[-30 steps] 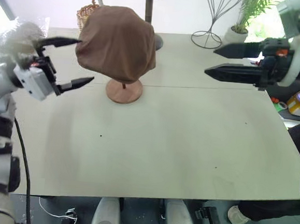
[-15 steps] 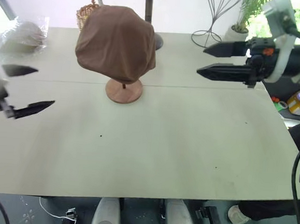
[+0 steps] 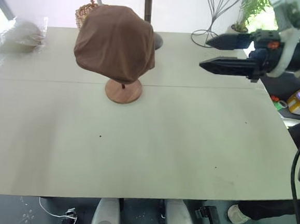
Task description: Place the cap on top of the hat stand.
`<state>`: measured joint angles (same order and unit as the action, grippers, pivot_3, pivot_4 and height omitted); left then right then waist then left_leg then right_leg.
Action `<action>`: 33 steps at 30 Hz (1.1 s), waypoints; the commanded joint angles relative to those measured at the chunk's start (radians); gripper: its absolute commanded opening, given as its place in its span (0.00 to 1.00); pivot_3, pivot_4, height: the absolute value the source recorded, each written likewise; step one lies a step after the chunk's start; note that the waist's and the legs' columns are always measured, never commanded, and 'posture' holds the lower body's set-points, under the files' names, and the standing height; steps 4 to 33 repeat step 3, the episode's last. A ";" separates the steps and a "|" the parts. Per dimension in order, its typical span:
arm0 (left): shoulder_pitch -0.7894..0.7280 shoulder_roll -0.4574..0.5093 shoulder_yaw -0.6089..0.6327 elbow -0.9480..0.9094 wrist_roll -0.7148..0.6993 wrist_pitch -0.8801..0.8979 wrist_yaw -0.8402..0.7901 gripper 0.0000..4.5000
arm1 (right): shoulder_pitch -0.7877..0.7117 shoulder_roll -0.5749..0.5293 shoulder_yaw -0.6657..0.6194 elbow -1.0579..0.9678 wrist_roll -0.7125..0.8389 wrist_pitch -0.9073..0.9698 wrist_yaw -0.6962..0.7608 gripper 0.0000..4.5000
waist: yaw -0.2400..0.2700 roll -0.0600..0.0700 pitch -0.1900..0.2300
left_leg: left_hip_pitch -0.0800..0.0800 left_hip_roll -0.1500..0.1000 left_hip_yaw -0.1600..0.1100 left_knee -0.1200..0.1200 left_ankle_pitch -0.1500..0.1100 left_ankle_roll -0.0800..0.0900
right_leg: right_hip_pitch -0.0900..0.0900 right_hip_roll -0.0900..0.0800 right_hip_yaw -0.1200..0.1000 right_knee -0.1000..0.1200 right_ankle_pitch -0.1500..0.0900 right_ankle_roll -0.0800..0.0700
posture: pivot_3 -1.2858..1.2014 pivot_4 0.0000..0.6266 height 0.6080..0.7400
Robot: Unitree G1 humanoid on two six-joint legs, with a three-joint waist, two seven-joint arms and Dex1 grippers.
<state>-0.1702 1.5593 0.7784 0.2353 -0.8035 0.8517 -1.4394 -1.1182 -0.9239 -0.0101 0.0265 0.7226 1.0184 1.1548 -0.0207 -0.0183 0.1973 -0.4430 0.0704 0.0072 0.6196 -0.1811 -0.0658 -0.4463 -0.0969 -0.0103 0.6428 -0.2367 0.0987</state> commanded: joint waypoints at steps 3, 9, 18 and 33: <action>-0.116 0.045 -0.088 0.035 0.020 -0.063 -0.016 0.99 | -0.038 0.002 -0.035 0.005 -0.004 -0.024 0.003 1.00 | 0.001 0.000 0.000 | 0.000 0.000 0.000 -0.001 0.000 0.000 | 0.000 0.000 0.000 0.000 0.000 0.000 | 0.52 0.24 0.91; -0.116 0.045 -0.088 0.035 0.020 -0.063 -0.016 0.99 | -0.038 0.002 -0.035 0.005 -0.004 -0.024 0.003 1.00 | 0.001 0.000 0.000 | 0.000 0.000 0.000 -0.001 0.000 0.000 | 0.000 0.000 0.000 0.000 0.000 0.000 | 0.52 0.24 0.91; -0.116 0.045 -0.088 0.035 0.020 -0.063 -0.016 0.99 | -0.038 0.002 -0.035 0.005 -0.004 -0.024 0.003 1.00 | 0.001 0.000 0.000 | 0.000 0.000 0.000 -0.001 0.000 0.000 | 0.000 0.000 0.000 0.000 0.000 0.000 | 0.52 0.24 0.91; -0.116 0.045 -0.088 0.035 0.020 -0.063 -0.016 0.99 | -0.038 0.002 -0.035 0.005 -0.004 -0.024 0.003 1.00 | 0.001 0.000 0.000 | 0.000 0.000 0.000 -0.001 0.000 0.000 | 0.000 0.000 0.000 0.000 0.000 0.000 | 0.52 0.24 0.91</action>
